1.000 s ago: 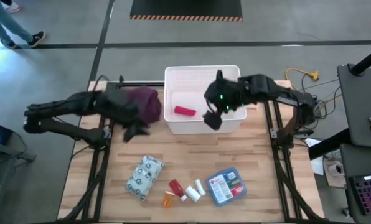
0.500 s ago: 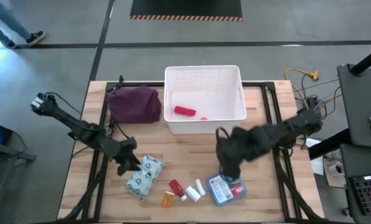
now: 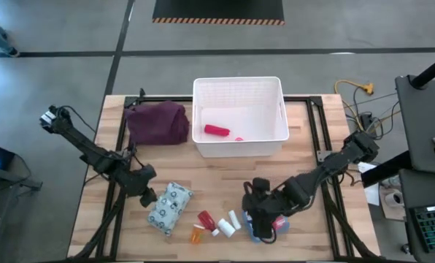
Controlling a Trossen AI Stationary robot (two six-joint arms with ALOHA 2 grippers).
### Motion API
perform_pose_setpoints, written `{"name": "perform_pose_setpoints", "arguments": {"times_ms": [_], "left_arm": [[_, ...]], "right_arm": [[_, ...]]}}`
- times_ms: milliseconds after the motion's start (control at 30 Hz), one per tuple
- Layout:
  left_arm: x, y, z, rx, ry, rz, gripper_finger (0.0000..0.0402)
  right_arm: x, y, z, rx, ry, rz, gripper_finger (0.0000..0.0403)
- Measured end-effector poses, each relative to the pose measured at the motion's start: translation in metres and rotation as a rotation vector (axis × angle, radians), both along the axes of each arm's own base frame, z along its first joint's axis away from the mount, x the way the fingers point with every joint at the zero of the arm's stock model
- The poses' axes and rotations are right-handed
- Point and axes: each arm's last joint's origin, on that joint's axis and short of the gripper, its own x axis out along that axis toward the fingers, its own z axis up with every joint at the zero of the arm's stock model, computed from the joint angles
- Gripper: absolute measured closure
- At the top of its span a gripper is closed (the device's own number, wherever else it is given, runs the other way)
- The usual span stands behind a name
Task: Pick & place medical supplies in basket/bin
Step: Put the white mailer bag into the white bin
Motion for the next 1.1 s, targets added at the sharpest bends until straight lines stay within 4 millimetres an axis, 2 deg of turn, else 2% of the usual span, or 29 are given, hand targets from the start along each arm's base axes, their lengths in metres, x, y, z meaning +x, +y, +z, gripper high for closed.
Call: {"name": "perform_pose_setpoints", "arguments": {"times_ms": [133,333,467,567,733,933,1000,1100], "left_arm": [[0.001,-0.010,-0.007,0.004,0.028,-0.048,0.0275],[0.008,-0.017,-0.022,0.072,0.102,-0.084,0.0378],[0.012,-0.020,-0.031,0.140,0.126,-0.127,0.0396],[0.013,-0.019,-0.041,0.195,0.158,-0.122,0.0396],[0.012,-0.018,-0.060,0.229,0.205,-0.117,0.0396],[0.022,-0.026,-0.085,0.024,0.069,0.002,0.0396],[0.027,-0.029,-0.089,-0.066,-0.026,0.026,0.0396],[0.034,-0.029,-0.097,-0.094,-0.109,0.071,0.0396]], "right_arm": [[0.004,-0.008,-0.012,-0.002,0.031,-0.044,0.0076],[0.021,-0.021,-0.016,0.103,-0.031,-0.099,0.0076],[0.032,-0.029,-0.019,0.176,-0.090,-0.151,0.0086],[0.036,-0.033,-0.023,0.238,-0.111,-0.174,0.0125],[0.037,-0.033,-0.025,0.260,-0.118,-0.186,0.0236],[0.040,-0.035,-0.023,0.252,-0.161,-0.225,0.0362],[0.039,-0.035,-0.027,0.257,-0.151,-0.243,0.0386],[0.036,-0.038,-0.043,0.274,-0.086,-0.280,0.0387]]}}
